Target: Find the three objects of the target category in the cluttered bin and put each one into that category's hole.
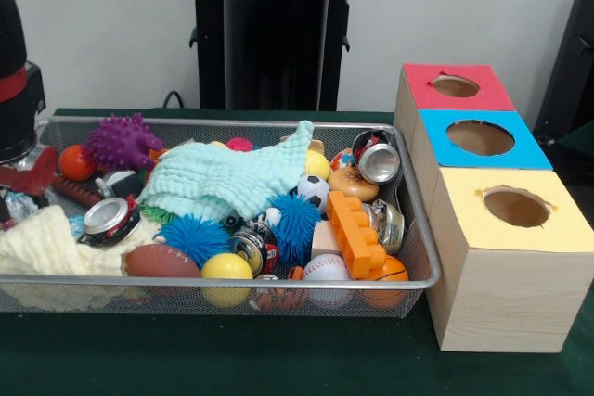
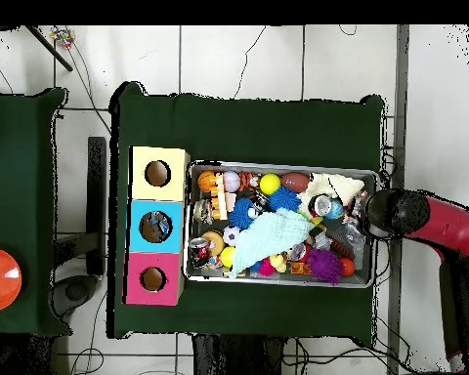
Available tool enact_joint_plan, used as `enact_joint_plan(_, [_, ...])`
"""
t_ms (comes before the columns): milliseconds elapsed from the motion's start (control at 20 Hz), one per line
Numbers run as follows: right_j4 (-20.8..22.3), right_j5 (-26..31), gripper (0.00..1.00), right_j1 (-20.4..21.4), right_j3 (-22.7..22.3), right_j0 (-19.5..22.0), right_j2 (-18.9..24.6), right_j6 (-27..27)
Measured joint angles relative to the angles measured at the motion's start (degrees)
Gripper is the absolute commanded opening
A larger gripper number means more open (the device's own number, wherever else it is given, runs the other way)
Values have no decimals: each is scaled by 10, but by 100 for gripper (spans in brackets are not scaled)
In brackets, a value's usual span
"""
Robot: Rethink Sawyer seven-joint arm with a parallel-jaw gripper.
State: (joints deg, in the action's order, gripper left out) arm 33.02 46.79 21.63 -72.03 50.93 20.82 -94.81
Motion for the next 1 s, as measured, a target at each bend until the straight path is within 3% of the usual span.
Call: enact_joint_plan(1000, [-1,3,100,-37,50,-14,3,0])
